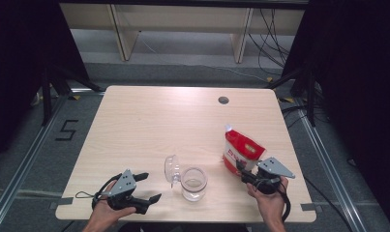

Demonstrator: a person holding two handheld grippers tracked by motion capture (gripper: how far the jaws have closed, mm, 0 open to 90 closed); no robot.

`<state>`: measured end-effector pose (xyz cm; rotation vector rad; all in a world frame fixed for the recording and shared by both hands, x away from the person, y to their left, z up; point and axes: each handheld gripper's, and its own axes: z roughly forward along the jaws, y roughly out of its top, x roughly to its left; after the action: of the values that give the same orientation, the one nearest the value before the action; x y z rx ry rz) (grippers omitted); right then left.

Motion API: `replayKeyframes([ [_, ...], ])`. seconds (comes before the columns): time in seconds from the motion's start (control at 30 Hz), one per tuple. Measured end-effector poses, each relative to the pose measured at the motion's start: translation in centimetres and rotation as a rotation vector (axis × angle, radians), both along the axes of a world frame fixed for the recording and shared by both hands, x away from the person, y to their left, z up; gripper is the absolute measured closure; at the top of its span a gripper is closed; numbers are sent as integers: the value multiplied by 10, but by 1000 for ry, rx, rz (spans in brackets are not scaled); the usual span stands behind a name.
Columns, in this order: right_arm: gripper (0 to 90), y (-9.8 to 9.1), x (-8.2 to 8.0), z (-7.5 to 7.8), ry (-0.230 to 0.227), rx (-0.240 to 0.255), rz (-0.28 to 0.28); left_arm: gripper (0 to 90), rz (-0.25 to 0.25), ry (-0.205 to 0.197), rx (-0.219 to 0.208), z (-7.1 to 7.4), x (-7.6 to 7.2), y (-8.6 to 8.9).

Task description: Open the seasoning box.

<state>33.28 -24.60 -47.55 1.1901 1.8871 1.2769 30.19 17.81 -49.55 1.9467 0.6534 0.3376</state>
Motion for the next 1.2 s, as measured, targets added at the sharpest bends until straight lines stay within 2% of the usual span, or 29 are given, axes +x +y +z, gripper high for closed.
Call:
replayKeyframes([
  [0.1, 444, 5, -4, -1, -5, 9, -40, 154, -1, -5, 8, 0, 0, 1],
  [0.17, 444, 5, -5, 0, 8, 12, -47, 154, -3, -3, 9, 0, 0, 1],
  [0.2, 443, 6, -6, -1, 13, 30, -54, 154, -3, -2, 10, 0, 0, 0],
  [0.27, 441, 6, -5, 0, -1, 21, -69, 153, 18, 19, 1, -1, -1, -1],
  [0.4, 440, 8, -6, -2, -1, 56, -78, 154, 14, 24, 2, -1, -1, -2],
  [0.47, 439, 8, -7, -2, 3, 57, -87, 154, 16, 19, 8, -1, -1, -1],
  [0.5, 432, 6, -5, -3, -12, 49, -64, 154, 18, 19, 3, -1, -1, -1],
  [0.53, 429, 6, -4, -4, -16, 70, -53, 153, 10, 17, -3, -1, 0, -1],
  [0.57, 407, 0, -3, -4, -46, 13, -23, 153, 8, 16, -1, -1, -1, 0],
  [0.6, 407, 0, -3, -4, -46, 13, -23, 153, 8, 16, -1, -1, -1, 0],
  [0.63, 360, 1, -4, -7, -36, 49, 7, 153, 16, 19, -17, -1, -1, -1],
  [0.67, 359, -1, -3, -8, -44, 24, 27, 153, 20, 21, -8, 0, -1, 0],
  [0.73, 343, -3, -3, -9, -40, 23, 31, 153, 15, 16, -6, 0, -1, 0],
  [0.77, 314, -8, 1, -11, -82, 32, 52, 153, 10, 15, -3, 0, -1, 0],
  [0.8, 314, -8, 1, -11, -82, 32, 52, 153, 10, 15, -3, 0, -1, 0],
  [0.83, 296, -10, 4, -11, -92, 52, 88, 153, 12, 17, -9, 0, -1, -1],
  [0.87, 276, -9, 5, -12, -89, 63, 90, 153, 11, 17, -9, 0, -1, -1],
  [0.93, 269, -10, 4, -11, -72, 55, 85, 153, 9, 17, -7, 0, -1, -1],
  [0.97, 260, -11, 8, -11, -102, 39, 106, 153, 10, 17, -7, 0, -1, 0],
  [1.0, 258, -11, 9, -12, -86, 26, 119, 153, 9, 14, -3, 0, 0, 0],
  [1.03, 256, -11, 10, -13, -105, 34, 120, 153, 10, 15, -3, 1, 0, 0],
  [1.1, 251, -11, 12, -15, -90, 45, 131, 153, 8, 15, -6, 0, -1, -1],
  [1.13, 238, -11, 14, -17, -109, 45, 142, 153, 9, 14, -6, 0, -1, -1],
  [1.17, 226, -9, 13, -18, -87, 67, 126, 153, 9, 14, -6, 0, -1, -1],
  [1.2, 224, -10, 17, -18, -121, 43, 139, 153, 8, 13, -8, 0, 0, -1],
])
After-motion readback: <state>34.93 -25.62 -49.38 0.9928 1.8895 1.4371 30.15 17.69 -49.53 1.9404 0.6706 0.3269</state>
